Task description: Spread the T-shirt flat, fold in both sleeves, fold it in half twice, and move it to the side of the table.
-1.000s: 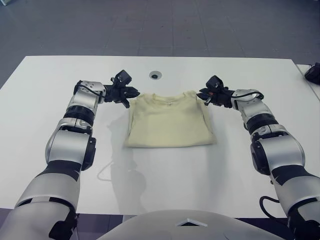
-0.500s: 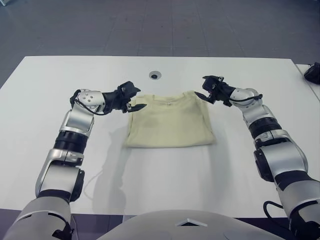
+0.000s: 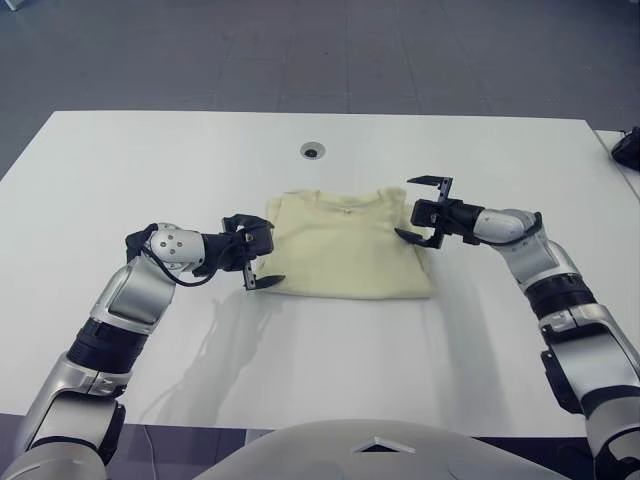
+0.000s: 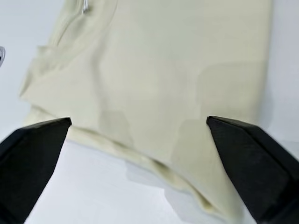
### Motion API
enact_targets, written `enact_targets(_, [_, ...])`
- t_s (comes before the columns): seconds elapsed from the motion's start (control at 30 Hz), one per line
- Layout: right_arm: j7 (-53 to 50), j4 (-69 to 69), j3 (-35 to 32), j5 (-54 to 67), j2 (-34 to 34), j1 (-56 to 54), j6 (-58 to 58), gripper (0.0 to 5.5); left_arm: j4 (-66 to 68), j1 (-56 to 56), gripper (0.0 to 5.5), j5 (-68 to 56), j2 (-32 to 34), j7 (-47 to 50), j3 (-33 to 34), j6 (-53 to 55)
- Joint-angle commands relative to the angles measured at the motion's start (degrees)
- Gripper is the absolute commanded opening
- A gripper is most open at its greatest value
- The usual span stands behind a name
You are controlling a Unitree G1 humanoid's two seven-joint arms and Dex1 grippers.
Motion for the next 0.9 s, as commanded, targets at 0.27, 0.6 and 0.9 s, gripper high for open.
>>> enact_targets(0.27, [17.92, -37.42, -0.45, 10.2, -9.5, 17.11, 17.08, 5.4, 18.58, -8.32, 5.39, 8.47, -0.91, 3.47, -6.29, -10.35])
enact_targets(0.6, [18.37, -50.73, 2.42, 16.71, -0.96, 15.65, 34.17, 5.4, 45.75, -27.02, 5.39, 12.77, -14.25, 18.64, -7.56, -24.37])
enact_targets(0.9, [14.75, -37.43, -7.04, 14.43, -6.82, 8.02, 28.79, 5.4, 23.43, -15.21, 5.39, 7.42, -5.31, 9.92, -2.46, -20.68])
